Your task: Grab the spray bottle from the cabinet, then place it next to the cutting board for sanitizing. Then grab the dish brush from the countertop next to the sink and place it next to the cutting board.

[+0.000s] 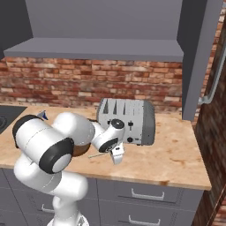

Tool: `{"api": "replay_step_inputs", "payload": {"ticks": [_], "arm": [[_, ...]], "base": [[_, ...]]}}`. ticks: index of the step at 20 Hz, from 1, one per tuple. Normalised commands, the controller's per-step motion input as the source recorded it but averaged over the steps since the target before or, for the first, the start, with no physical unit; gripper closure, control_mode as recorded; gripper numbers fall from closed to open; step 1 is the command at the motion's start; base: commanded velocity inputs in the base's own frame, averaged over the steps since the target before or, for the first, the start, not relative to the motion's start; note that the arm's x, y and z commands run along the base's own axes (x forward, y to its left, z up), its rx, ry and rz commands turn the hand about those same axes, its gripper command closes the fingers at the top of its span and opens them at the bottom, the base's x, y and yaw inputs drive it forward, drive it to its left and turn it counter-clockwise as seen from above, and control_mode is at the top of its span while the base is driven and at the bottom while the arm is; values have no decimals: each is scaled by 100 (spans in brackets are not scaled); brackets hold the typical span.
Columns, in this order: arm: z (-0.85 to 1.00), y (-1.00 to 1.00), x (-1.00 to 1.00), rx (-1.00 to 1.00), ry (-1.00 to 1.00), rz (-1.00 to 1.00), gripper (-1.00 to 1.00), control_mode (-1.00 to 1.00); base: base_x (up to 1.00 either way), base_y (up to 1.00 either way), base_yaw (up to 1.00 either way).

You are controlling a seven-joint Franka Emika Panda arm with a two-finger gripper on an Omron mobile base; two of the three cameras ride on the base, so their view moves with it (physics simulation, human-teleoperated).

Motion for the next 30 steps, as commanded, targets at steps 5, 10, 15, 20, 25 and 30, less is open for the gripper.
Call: {"api": "replay_step_inputs", "payload": {"ticks": [5,10,15,20,25,30], "arm": [[0,-7,1,2,-2,0,-100,-100],[14,0,-3,0,-1,0,-100,-100],[53,1,-4,0,-1,0,-100,-100],[93,0,-27,0,-10,0,-100,-100],[100,2,-53,-2,-20,0,-100,-100],[100,9,-62,-9,-29,0,-100,-100]], "base": [[0,0,0],[0,0,0],[0,0,0],[0,0,0],[0,0,0],[0,0,0]]}}
